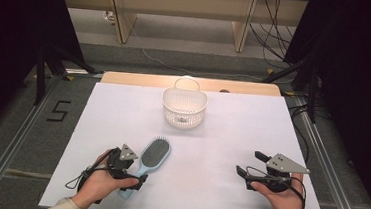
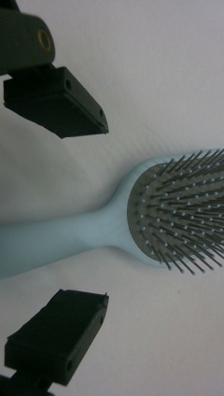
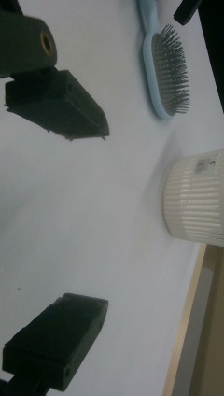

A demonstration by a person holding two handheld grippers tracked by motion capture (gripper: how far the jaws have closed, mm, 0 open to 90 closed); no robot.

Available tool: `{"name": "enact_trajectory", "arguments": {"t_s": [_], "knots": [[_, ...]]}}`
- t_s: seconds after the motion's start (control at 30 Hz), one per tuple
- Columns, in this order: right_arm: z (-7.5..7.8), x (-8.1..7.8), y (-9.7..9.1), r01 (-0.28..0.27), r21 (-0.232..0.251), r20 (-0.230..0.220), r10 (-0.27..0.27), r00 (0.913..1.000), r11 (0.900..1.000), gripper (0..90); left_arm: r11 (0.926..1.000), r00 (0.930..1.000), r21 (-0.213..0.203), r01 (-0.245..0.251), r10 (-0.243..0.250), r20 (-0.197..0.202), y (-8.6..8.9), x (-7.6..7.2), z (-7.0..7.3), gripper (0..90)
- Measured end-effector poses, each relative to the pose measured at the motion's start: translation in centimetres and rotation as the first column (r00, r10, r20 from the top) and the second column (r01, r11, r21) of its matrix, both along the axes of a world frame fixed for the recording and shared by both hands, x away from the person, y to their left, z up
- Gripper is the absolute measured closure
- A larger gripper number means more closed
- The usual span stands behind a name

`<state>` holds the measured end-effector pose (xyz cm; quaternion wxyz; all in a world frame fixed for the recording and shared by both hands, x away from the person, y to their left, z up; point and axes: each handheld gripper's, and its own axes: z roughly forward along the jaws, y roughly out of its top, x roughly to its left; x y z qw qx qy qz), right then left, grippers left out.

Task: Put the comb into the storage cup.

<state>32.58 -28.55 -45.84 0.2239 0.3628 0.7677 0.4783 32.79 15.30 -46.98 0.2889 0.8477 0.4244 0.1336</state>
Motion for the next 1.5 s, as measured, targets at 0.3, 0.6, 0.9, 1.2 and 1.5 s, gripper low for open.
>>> {"name": "enact_trajectory", "arguments": {"t_s": [0.3, 0.6, 0.9, 1.2, 1.5], "knots": [[0.0, 0.0, 0.1, -0.003, 0.001, 0.001, 0.003, 1.0000, 1.0000, 15.3, 0.9973, 0.9904, 0.073, 0.000, 0.010, -0.138, -1.3, 1.6, 0.6, 20.0], [0.0, 0.0, 0.1, -0.005, 0.003, 0.002, 0.005, 1.0000, 1.0000, 15.5, 0.9902, 0.9790, 0.140, -0.003, 0.031, -0.202, -2.2, 2.5, 0.1, 27.2], [0.0, 0.0, 0.1, -0.005, 0.002, -0.002, 0.005, 1.0000, 1.0000, 15.6, 0.9909, 0.9674, 0.135, 0.001, 0.033, -0.251, -2.4, 2.7, 0.1, 37.8], [0.1, 0.0, 0.1, -0.007, 0.009, 0.000, 0.007, 1.0000, 0.9999, 15.8, 0.9807, 0.9624, 0.194, 0.020, 0.033, -0.269, -3.0, 3.0, 0.2, 43.9], [0.0, 0.0, 0.1, -0.009, 0.012, -0.002, 0.009, 1.0000, 0.9999, 15.9, 0.9764, 0.9552, 0.216, 0.011, 0.053, -0.291, -3.5, 3.1, 0.4, 50.0]]}}
